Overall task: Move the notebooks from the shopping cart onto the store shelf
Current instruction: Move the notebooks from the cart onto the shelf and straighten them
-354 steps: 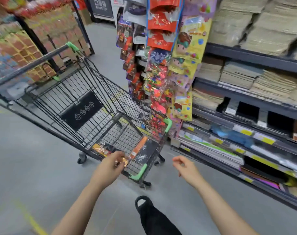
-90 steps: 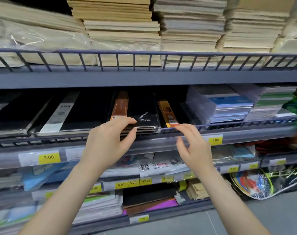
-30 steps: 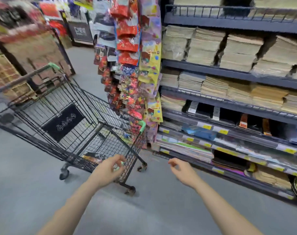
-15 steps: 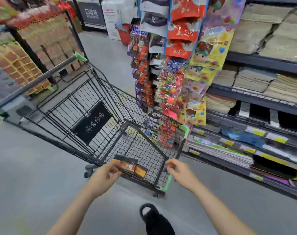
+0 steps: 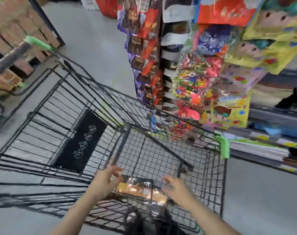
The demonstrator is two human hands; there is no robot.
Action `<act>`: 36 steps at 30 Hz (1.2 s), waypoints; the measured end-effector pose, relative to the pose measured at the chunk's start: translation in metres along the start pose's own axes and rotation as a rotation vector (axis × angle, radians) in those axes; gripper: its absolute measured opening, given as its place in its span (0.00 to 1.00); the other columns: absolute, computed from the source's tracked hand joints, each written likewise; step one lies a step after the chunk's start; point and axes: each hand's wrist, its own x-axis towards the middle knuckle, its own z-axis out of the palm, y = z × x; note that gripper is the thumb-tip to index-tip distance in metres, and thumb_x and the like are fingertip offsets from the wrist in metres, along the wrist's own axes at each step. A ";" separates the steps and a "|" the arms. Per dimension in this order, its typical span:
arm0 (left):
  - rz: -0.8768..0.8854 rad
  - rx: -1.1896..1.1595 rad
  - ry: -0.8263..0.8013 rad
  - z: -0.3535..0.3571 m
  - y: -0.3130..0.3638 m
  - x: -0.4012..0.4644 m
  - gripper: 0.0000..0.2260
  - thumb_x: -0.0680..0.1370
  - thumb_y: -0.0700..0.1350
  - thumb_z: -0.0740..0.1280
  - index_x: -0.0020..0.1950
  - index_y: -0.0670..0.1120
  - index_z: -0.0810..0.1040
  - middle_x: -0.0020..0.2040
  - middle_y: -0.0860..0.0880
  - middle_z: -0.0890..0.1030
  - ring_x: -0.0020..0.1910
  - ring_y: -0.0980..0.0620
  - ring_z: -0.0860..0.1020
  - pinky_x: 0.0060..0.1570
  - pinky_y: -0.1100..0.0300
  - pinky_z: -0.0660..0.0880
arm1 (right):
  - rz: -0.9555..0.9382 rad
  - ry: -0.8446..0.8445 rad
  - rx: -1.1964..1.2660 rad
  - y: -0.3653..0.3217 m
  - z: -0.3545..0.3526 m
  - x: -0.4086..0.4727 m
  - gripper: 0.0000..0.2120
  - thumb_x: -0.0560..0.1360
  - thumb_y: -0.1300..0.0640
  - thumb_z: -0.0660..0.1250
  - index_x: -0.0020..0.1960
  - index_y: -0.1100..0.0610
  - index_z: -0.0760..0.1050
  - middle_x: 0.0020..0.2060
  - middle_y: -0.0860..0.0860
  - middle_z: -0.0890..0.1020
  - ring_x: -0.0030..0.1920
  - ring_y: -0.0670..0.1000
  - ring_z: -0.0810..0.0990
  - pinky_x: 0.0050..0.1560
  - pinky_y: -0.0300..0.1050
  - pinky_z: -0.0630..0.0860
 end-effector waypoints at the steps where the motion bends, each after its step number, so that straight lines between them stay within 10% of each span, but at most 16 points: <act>1: -0.022 0.043 -0.077 0.007 -0.012 0.013 0.11 0.75 0.51 0.67 0.56 0.56 0.73 0.45 0.57 0.79 0.32 0.60 0.75 0.40 0.60 0.75 | 0.013 -0.011 -0.002 0.002 0.008 0.012 0.17 0.74 0.50 0.65 0.63 0.45 0.70 0.53 0.43 0.76 0.45 0.42 0.77 0.48 0.39 0.75; 6: 0.094 0.564 -0.432 0.044 -0.058 0.087 0.27 0.75 0.56 0.64 0.72 0.54 0.61 0.71 0.52 0.67 0.66 0.50 0.70 0.63 0.51 0.70 | 0.122 -0.001 -0.151 0.024 0.046 0.073 0.24 0.72 0.45 0.67 0.66 0.45 0.66 0.64 0.45 0.73 0.59 0.48 0.76 0.57 0.46 0.75; 12: 0.243 0.837 -0.665 0.110 -0.096 0.141 0.35 0.73 0.55 0.66 0.73 0.53 0.51 0.72 0.47 0.64 0.65 0.44 0.71 0.61 0.46 0.71 | 0.221 -0.104 -0.427 0.061 0.095 0.120 0.28 0.70 0.39 0.64 0.66 0.48 0.66 0.66 0.48 0.73 0.59 0.53 0.77 0.55 0.48 0.76; 20: 0.305 0.719 -0.573 0.114 -0.105 0.160 0.31 0.74 0.44 0.67 0.72 0.54 0.56 0.75 0.47 0.59 0.62 0.46 0.74 0.60 0.52 0.73 | 0.259 0.009 -0.369 0.083 0.110 0.135 0.24 0.68 0.47 0.69 0.62 0.48 0.70 0.66 0.45 0.71 0.58 0.50 0.78 0.54 0.45 0.76; 24: 0.451 0.694 -0.451 0.095 -0.081 0.191 0.28 0.75 0.53 0.65 0.73 0.58 0.57 0.66 0.48 0.66 0.54 0.49 0.77 0.53 0.53 0.77 | 0.339 0.100 -0.165 0.080 0.079 0.127 0.14 0.67 0.43 0.70 0.45 0.48 0.69 0.45 0.44 0.78 0.44 0.48 0.79 0.42 0.44 0.73; 29: 0.620 0.865 -0.390 0.100 -0.042 0.247 0.33 0.73 0.45 0.68 0.73 0.59 0.55 0.65 0.47 0.65 0.59 0.45 0.73 0.55 0.50 0.75 | 0.493 0.443 0.141 0.086 0.046 0.115 0.14 0.70 0.46 0.69 0.47 0.53 0.69 0.38 0.50 0.79 0.41 0.55 0.79 0.39 0.47 0.73; 32: 0.516 0.710 -0.287 0.109 -0.030 0.241 0.29 0.74 0.48 0.68 0.72 0.56 0.59 0.68 0.49 0.65 0.61 0.46 0.73 0.54 0.50 0.75 | 0.501 0.610 0.303 0.090 0.038 0.111 0.13 0.70 0.51 0.71 0.47 0.54 0.70 0.39 0.51 0.78 0.37 0.53 0.76 0.36 0.44 0.72; 36: 0.036 0.023 -0.029 0.118 -0.053 0.197 0.13 0.74 0.52 0.67 0.56 0.50 0.74 0.48 0.54 0.78 0.47 0.49 0.80 0.37 0.65 0.73 | 0.490 0.632 0.511 0.089 0.035 0.106 0.09 0.72 0.54 0.68 0.52 0.52 0.73 0.43 0.52 0.81 0.38 0.53 0.80 0.43 0.53 0.80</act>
